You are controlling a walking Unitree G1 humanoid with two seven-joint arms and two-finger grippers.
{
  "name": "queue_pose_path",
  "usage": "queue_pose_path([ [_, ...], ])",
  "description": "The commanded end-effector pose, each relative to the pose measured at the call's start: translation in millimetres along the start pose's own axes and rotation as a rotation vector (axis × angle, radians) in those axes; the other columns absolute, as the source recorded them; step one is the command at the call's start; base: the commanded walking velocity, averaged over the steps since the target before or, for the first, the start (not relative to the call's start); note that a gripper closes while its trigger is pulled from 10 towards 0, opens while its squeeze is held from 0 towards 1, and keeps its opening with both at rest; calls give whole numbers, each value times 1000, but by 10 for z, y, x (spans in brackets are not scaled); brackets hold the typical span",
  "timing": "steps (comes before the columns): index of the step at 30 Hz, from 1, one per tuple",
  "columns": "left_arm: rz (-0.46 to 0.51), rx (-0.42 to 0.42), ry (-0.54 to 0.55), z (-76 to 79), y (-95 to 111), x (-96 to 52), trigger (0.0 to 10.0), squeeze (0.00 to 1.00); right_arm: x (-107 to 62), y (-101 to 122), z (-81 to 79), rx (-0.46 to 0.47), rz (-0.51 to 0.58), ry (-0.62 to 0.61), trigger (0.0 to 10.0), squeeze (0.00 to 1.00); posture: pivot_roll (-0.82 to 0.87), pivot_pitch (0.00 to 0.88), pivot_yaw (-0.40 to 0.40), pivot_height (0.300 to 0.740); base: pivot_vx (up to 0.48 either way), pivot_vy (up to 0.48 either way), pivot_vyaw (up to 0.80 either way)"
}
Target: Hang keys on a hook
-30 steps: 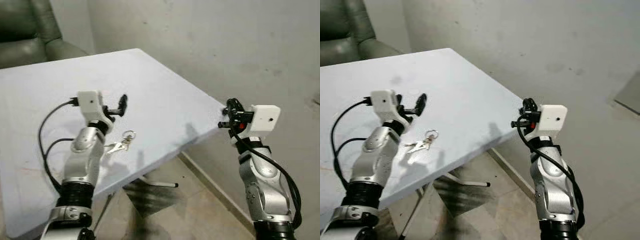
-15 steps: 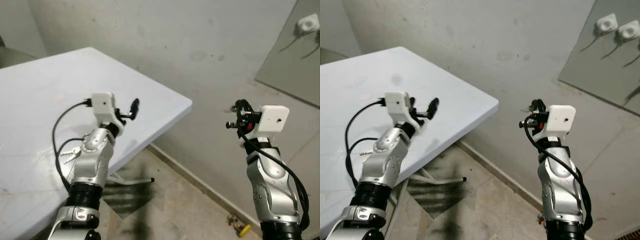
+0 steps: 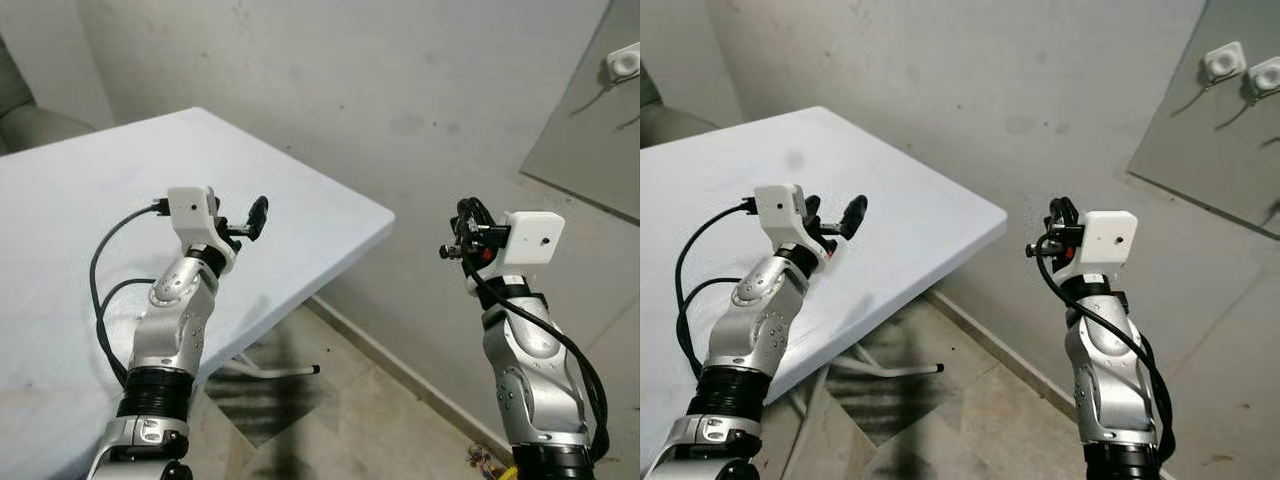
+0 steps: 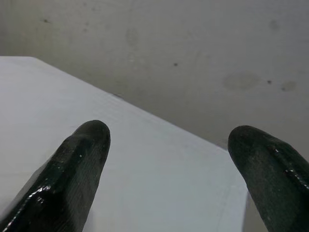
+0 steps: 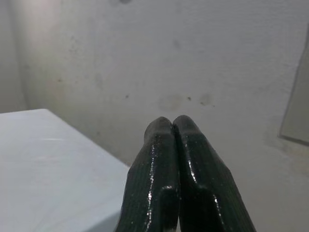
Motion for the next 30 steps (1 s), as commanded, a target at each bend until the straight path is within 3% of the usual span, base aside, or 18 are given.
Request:
queue_pose_path([
  [1,7,8,6,-55,42,-3,10000,0,19,55,-64,15,24,19,10000,0,10,0,-49,711,394,0,0],
  [4,10,8,0,-40,48,-6,10000,0,24,45,-52,23,13,11,10000,0,10,0,-49,711,394,0,0],
  [21,10,33,-3,-11,58,-2,10000,0,54,29,-62,30,1,18,10000,0,15,0,-53,711,350,0,-688],
  [30,25,95,-46,108,61,-8,10000,0,62,6,-82,24,-12,21,10000,0,18,0,-58,711,0,0,-674],
])
Point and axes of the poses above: a point about 5 cm out from each wrist's last joint towards the gripper, its own x axis pointing out of the wrist towards the gripper, its own y axis along the axis of the wrist's last joint, z = x × y, the point moved 3 cm from there along x, pointing out of the wrist towards the gripper, and after that the axes turned 11 degrees about x, right-handed, at the moved point
